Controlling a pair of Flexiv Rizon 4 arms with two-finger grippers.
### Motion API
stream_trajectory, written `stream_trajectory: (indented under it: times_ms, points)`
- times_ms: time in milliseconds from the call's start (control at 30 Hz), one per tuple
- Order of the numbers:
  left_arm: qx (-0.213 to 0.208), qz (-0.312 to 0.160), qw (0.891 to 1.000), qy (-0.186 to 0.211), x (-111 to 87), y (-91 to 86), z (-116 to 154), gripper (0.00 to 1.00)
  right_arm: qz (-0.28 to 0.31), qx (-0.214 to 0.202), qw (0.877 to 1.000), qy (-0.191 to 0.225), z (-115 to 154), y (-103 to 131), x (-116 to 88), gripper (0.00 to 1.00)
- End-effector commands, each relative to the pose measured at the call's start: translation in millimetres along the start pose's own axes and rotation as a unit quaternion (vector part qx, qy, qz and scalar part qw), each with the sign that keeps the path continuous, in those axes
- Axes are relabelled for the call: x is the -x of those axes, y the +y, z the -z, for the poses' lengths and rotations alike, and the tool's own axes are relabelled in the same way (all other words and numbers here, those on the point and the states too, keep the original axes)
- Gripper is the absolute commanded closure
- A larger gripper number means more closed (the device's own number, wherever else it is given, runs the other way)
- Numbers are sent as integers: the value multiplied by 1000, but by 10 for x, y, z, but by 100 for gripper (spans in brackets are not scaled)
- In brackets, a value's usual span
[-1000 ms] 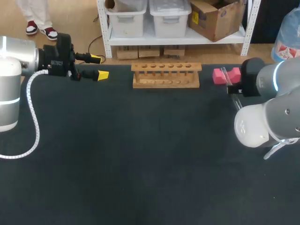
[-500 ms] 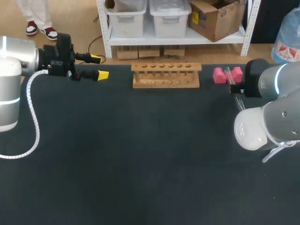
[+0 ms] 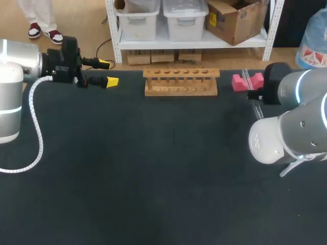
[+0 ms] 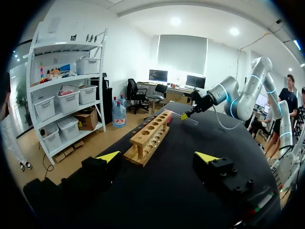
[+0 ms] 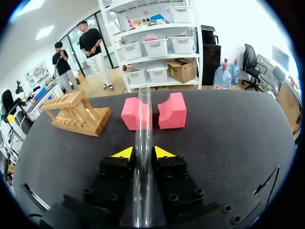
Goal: Grasp the test tube, adjust it, and insert it.
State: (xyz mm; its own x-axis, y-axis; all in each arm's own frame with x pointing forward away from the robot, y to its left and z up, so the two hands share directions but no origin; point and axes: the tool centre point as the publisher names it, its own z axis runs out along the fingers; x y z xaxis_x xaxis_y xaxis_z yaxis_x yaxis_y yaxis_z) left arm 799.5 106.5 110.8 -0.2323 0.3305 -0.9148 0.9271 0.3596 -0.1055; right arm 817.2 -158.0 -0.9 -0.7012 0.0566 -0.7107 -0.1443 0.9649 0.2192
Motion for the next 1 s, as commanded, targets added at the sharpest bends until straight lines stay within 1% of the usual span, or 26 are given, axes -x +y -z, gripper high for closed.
stream_trajectory:
  times_ms: [33,167,267,467,733,1000]
  points:
    - [2,-1,1000,-3,-15,-12,1,0,-1,-15,1000,-2,110,44,33,100]
    - [2,-1,1000,-3,-15,-12,1,0,-3,-26,1000,-8,183,95,93,100]
    - [2,-1,1000,-3,-15,-12,1,0,-10,-36,999,-21,241,162,149,100]
    - [2,-1,1000,-3,-15,-12,1,0,-21,-60,997,-39,361,344,263,100]
    - [2,-1,1000,-3,-15,-12,1,0,-27,-87,993,-74,511,684,475,100]
    - [2,-1,1000,-3,-15,-12,1,0,-8,-97,992,-79,468,1032,637,100]
